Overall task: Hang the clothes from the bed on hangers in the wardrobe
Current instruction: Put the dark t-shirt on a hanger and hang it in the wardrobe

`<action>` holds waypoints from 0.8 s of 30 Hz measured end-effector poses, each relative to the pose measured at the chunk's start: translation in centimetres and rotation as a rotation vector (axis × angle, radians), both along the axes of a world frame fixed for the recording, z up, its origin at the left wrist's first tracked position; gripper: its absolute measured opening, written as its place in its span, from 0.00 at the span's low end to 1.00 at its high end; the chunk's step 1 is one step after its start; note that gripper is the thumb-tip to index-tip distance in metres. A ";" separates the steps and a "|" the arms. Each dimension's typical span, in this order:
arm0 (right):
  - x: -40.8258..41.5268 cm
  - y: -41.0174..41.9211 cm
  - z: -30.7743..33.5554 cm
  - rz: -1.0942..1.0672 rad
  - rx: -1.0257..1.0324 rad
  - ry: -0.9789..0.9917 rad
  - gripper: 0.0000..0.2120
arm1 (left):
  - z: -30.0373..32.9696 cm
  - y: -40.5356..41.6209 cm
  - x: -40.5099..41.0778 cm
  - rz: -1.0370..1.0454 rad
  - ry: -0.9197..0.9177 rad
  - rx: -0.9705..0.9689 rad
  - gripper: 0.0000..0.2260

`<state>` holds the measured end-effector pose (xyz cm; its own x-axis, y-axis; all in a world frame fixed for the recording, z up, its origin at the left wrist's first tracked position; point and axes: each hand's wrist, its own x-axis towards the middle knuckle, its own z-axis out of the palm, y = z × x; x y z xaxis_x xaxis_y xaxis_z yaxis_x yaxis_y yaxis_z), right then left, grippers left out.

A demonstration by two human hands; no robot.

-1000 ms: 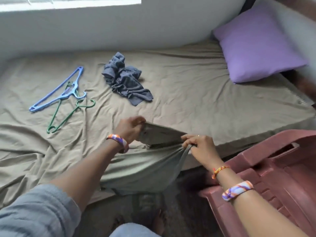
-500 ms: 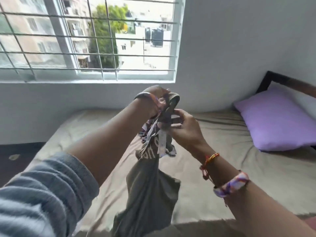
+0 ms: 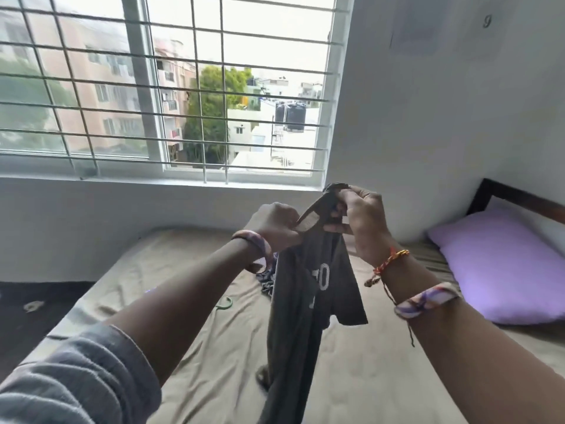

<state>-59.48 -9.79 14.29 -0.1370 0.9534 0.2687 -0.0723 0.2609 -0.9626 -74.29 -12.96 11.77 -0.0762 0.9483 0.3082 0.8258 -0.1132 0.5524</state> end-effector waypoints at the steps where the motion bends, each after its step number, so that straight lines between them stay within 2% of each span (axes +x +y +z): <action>1: 0.3 0.1 0.2 -0.029 -0.014 0.039 0.13 | -0.7 0.3 -0.3 0.029 0.099 -0.065 0.12; 2: 0.6 0.3 0.5 -0.061 -0.025 0.081 0.13 | -1.4 0.3 -0.6 0.040 0.223 -0.174 0.06; 4: 1.6 0.7 1.3 -0.148 -0.049 0.169 0.15 | -3.3 0.1 -1.3 0.006 0.315 -0.326 0.04; 6: 3.0 1.4 1.9 -0.230 -0.058 0.233 0.16 | -5.1 -0.2 -1.9 -0.001 0.227 -0.327 0.06; 9: 4.4 1.9 1.9 -0.265 -0.089 0.264 0.15 | -5.2 -0.6 -1.2 0.017 -0.349 -0.140 0.10; 10: 4.4 2.0 1.8 -0.251 -0.112 0.281 0.14 | -4.5 -0.8 -0.3 -0.067 -0.534 -0.109 0.09; 11: 4.2 1.9 1.8 -0.234 -0.138 0.305 0.13 | -3.8 -0.8 0.9 -0.176 -0.635 -0.147 0.06; 12: 3.9 1.8 1.8 -0.216 -0.164 0.330 0.12 | -3.3 -0.8 2.3 -0.277 -0.650 -0.224 0.03; 14: 3.0 1.5 2.0 -0.193 -0.183 0.370 0.12 | -2.9 -0.6 5.1 -0.326 -0.467 -0.321 0.11; 15: 2.6 1.4 2.2 -0.196 -0.172 0.374 0.12 | -3.2 -0.2 6.2 -0.278 -0.374 -0.289 0.14; 16: 2.5 1.3 2.4 -0.207 -0.154 0.368 0.13 | -3.3 0.2 6.9 -0.214 -0.329 -0.216 0.11; 18: 3.1 1.6 2.8 -0.256 -0.104 0.324 0.14 | -3.3 0.4 7.1 -0.109 -0.308 -0.123 0.05; 20: 4.9 2.3 3.0 -0.322 -0.038 0.227 0.14 | -3.0 0.5 5.8 0.002 -0.382 -0.070 0.05; 22: 7.2 2.8 2.8 -0.420 0.073 -0.026 0.15 | -1.9 0.3 4.1 0.171 -0.458 0.055 0.08; 24: 9.5 3.1 2.5 -0.456 0.152 -0.329 0.15 | -0.4 0.6 2.3 0.302 -0.684 0.138 0.11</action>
<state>-49.96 -6.68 16.79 0.1785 0.8896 0.4204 0.3767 0.3329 -0.8644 -72.00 -12.37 11.38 -0.5431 0.8122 0.2132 0.3108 -0.0414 0.9496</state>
